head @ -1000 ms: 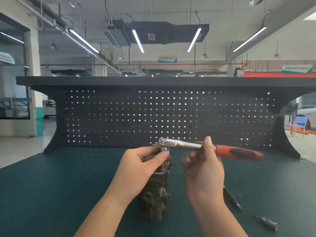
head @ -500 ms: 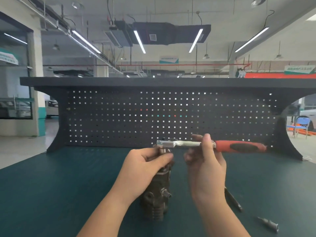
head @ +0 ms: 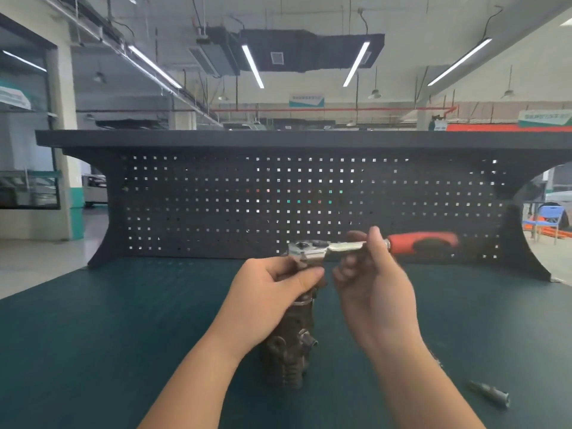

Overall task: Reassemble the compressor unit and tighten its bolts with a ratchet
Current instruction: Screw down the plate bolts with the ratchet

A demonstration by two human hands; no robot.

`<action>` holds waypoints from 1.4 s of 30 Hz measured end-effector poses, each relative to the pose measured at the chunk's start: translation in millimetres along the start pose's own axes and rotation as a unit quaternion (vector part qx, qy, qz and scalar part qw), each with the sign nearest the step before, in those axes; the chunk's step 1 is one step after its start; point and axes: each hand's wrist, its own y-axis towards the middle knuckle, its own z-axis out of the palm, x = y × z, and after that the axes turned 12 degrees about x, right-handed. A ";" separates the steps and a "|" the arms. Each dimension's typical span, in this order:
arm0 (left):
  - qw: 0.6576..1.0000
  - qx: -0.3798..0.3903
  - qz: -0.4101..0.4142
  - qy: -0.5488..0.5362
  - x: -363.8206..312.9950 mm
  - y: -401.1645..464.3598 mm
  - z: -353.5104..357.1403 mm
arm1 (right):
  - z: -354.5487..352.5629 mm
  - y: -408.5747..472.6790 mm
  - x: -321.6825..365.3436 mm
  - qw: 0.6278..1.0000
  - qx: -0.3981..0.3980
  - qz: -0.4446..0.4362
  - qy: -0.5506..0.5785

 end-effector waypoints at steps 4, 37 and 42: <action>0.999 -0.018 0.023 -0.018 2.7 -0.8 0.5 | 5.0 -12.3 -8.2 0.992 -0.026 -0.096 -0.073; 0.953 -0.045 -0.097 0.285 4.7 -3.9 0.7 | 2.8 -10.1 4.9 0.987 0.017 -0.115 -0.114; 0.961 -0.028 -0.122 0.246 -1.8 -5.7 1.9 | 0.3 -0.9 15.4 0.990 0.009 -0.141 -0.009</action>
